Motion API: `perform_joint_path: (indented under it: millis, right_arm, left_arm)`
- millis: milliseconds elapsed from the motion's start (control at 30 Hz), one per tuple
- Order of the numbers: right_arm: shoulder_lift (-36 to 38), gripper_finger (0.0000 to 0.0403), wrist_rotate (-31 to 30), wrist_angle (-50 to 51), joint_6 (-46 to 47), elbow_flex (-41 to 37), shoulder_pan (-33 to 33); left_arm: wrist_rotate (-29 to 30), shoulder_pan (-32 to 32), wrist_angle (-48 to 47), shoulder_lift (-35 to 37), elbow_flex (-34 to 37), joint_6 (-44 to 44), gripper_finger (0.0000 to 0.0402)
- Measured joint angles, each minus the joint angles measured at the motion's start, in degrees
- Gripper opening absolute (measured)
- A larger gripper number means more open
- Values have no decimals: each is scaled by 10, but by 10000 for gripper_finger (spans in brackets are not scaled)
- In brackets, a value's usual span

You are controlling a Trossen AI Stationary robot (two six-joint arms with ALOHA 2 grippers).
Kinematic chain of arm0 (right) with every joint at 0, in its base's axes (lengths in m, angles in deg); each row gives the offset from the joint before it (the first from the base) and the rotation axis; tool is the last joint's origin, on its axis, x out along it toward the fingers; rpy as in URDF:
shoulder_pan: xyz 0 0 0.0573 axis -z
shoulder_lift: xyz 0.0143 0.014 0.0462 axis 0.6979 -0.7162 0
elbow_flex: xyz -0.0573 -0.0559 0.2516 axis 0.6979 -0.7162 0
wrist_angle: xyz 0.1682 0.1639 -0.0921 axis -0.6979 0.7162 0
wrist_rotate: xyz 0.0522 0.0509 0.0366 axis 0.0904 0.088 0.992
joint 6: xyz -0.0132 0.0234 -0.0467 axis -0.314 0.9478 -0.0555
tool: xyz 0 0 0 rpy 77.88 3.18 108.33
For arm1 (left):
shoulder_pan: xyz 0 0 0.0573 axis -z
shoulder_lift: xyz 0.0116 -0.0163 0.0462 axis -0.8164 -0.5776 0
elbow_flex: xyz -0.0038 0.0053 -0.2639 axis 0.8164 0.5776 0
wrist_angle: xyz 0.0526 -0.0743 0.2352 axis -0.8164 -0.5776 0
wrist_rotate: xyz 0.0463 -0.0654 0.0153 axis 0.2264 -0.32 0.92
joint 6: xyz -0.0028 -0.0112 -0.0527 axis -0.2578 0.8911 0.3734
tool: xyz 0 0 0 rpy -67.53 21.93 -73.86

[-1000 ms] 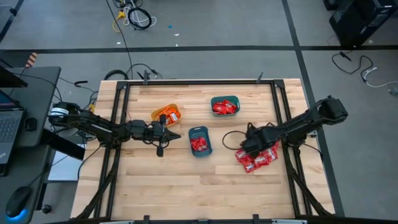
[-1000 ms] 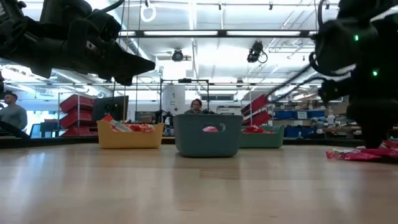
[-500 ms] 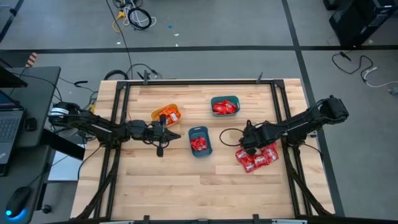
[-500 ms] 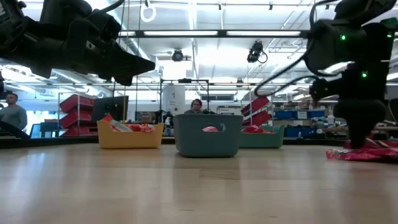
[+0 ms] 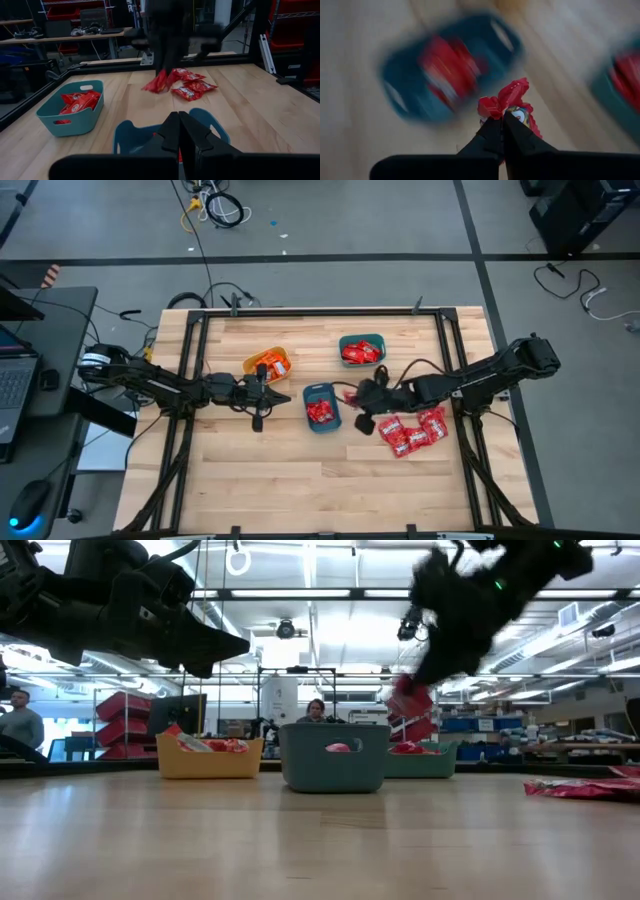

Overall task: Sort candy
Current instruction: Put the red candy into the blue bin

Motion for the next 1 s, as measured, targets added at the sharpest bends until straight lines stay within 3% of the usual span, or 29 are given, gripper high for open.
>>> perform_joint_path:
  millis: [233,567,767,900,1000]
  right_arm:
    - [-51,1,9,-117,-110,31,28]
    - [-193,0,72,-110,-160,149,74]
    - [-247,3,107,-85,-147,171,81]
    - [-268,23,108,-83,-136,172,85]
    - [-272,62,108,-80,-136,172,85]
  left_arm:
    - [0,0,0,0,0,0,3]
    - [1,0,-2,0,0,0,3]
    - [1,0,-11,0,0,0,3]
    - [1,0,-12,0,0,0,3]
    - [1,0,-12,0,0,0,3]
